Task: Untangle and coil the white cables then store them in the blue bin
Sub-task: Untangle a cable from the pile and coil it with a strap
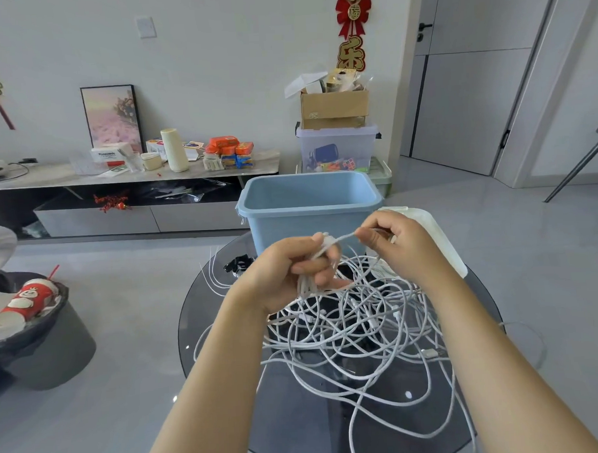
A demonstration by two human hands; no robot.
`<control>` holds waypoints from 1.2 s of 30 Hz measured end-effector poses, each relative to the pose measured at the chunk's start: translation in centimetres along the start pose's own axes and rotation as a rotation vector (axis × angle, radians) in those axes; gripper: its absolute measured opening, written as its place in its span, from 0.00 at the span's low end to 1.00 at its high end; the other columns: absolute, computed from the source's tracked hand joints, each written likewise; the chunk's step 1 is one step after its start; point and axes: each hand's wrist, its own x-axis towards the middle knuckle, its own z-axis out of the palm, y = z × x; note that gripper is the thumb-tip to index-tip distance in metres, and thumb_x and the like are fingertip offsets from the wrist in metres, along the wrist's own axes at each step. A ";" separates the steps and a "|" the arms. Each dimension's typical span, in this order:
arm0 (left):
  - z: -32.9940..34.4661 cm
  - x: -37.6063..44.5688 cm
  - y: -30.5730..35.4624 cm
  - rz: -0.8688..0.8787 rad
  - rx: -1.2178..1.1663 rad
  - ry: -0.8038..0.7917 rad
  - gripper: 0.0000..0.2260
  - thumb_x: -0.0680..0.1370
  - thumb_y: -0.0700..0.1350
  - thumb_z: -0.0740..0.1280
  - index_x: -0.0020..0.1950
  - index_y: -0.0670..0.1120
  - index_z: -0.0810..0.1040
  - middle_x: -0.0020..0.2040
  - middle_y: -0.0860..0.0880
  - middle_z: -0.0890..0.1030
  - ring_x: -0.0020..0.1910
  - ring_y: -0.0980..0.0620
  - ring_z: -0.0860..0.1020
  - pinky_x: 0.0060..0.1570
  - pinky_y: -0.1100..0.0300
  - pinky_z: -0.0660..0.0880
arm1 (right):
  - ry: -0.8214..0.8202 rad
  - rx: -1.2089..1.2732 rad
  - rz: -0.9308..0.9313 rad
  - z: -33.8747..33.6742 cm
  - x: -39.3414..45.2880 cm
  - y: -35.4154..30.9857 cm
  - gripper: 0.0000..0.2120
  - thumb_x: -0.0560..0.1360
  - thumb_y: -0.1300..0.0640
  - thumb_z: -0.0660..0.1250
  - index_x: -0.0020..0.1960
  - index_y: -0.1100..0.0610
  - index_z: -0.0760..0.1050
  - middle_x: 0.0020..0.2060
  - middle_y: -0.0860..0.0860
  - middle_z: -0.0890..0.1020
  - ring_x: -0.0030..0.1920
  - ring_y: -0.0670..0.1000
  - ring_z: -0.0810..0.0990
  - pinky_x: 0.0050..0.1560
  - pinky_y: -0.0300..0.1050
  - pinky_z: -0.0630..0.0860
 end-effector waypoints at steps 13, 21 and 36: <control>-0.3 0.9 1.0 0.532 -0.438 0.477 0.15 0.84 0.46 0.50 0.64 0.43 0.71 0.36 0.54 0.78 0.53 0.54 0.82 0.67 0.38 0.61 | -0.725 -0.316 0.214 3.0 -1.0 -1.1 0.09 0.79 0.51 0.60 0.47 0.44 0.78 0.43 0.47 0.82 0.42 0.47 0.80 0.50 0.45 0.76; 0.7 1.0 -1.3 0.381 1.010 0.550 0.16 0.82 0.43 0.59 0.35 0.41 0.74 0.51 0.54 0.81 0.53 0.73 0.74 0.49 0.72 0.71 | -0.315 -0.143 0.074 1.2 -0.5 -2.9 0.13 0.74 0.47 0.68 0.31 0.45 0.74 0.22 0.42 0.73 0.25 0.44 0.68 0.32 0.44 0.65; -0.4 -0.1 0.2 0.113 -0.334 0.029 0.10 0.75 0.46 0.65 0.38 0.42 0.79 0.21 0.55 0.61 0.25 0.56 0.68 0.50 0.51 0.79 | -0.033 0.009 0.064 1.2 -0.2 2.5 0.12 0.71 0.44 0.67 0.40 0.54 0.79 0.43 0.50 0.80 0.44 0.44 0.77 0.52 0.37 0.70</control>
